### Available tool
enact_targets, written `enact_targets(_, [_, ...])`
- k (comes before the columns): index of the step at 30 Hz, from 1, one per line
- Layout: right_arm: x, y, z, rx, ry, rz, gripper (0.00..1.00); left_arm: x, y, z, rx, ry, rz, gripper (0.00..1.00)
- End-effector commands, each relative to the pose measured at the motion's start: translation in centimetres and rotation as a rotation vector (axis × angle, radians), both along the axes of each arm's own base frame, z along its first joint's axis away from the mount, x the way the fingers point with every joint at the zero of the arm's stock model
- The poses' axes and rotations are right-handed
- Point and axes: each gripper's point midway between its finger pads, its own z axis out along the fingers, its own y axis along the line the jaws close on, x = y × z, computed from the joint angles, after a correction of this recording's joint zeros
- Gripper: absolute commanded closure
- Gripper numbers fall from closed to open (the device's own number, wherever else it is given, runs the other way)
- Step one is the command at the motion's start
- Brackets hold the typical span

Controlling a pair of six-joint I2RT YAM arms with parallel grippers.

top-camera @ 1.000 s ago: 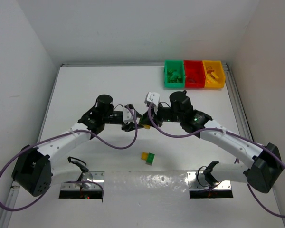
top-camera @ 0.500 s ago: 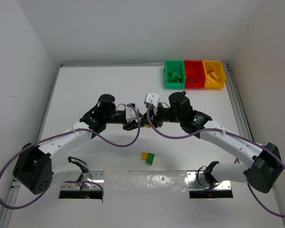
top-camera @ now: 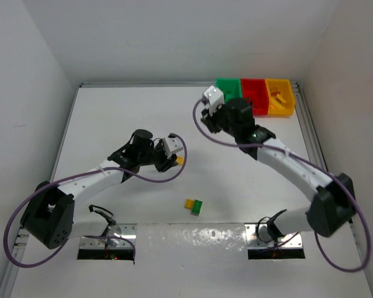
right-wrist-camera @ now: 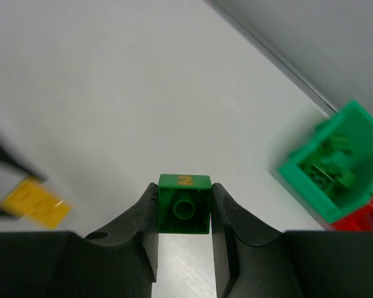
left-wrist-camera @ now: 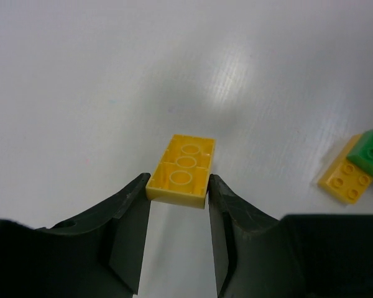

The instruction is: Sort the legos into containers by color

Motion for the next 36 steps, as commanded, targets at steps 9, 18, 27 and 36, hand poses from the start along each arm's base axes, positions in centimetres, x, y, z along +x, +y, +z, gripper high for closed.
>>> enact_targets(9, [29.2,-11.8,-2.9,0.046,0.046,-0.919,1.0,4.8,0.3,4.8,-0.114,-0.104,0.227,1.0])
enact_targets(18, [33.0,-14.3,-7.7,0.202,0.045,-0.936,0.92,5.7,1.8,3.5,-0.096,-0.104,0.293,1.0])
enact_targets(27, [32.0,-14.5,-6.1,0.17,0.01,-0.882,0.15,6.9,1.5,4.2,-0.11,-0.152,0.283,1.0])
enact_targets(36, [14.2,-5.4,-2.4,-0.005,0.021,0.076,0.16,6.3,0.3,6.6,-0.129,-0.262,0.143,1.0])
